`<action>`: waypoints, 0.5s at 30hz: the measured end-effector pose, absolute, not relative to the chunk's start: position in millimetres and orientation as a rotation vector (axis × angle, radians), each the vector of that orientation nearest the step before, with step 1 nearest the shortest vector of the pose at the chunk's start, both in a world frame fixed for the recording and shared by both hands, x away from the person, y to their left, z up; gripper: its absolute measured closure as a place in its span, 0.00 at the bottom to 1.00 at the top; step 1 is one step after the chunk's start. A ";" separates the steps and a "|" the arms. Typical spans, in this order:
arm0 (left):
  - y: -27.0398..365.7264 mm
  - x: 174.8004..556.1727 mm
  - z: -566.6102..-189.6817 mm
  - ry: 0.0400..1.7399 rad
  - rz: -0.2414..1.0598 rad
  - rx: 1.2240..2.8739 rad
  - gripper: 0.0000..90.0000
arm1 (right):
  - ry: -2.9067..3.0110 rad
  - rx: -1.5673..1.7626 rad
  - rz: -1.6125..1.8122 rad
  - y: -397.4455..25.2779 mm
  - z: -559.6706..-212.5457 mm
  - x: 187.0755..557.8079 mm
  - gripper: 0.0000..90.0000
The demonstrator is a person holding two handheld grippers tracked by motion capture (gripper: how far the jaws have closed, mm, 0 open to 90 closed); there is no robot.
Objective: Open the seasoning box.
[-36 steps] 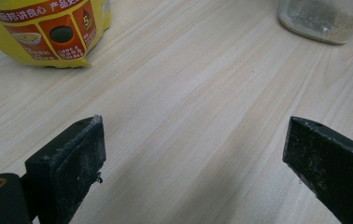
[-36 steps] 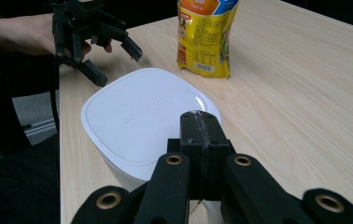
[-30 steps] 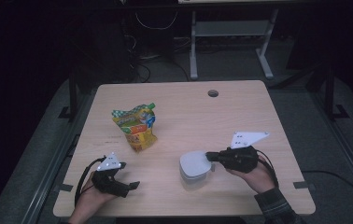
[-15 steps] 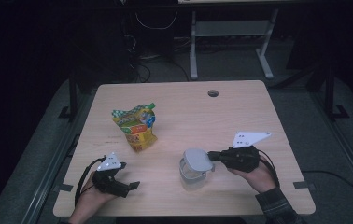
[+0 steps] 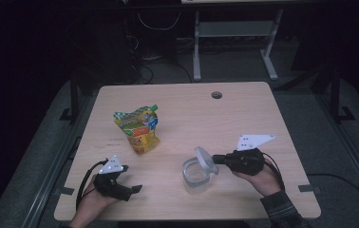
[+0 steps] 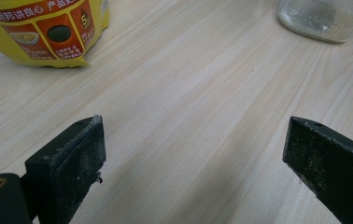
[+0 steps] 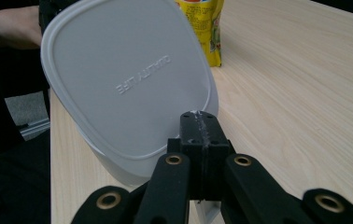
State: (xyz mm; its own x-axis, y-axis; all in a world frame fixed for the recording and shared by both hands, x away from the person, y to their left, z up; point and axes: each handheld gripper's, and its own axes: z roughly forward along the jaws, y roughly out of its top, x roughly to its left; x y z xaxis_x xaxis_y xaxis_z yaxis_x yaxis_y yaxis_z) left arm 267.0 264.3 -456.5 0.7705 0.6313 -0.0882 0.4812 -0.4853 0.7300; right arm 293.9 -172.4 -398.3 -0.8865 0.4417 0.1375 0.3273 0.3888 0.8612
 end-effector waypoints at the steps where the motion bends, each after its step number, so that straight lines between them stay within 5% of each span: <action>1: 264.4 267.0 -456.6 0.826 0.244 2.176 0.06 | 2.524 0.699 1.516 -172.5 -398.6 294.1 1.00; 15: 264.4 266.8 -456.5 0.826 0.242 2.181 0.06 | 2.538 0.719 1.514 -174.0 -405.1 295.7 1.00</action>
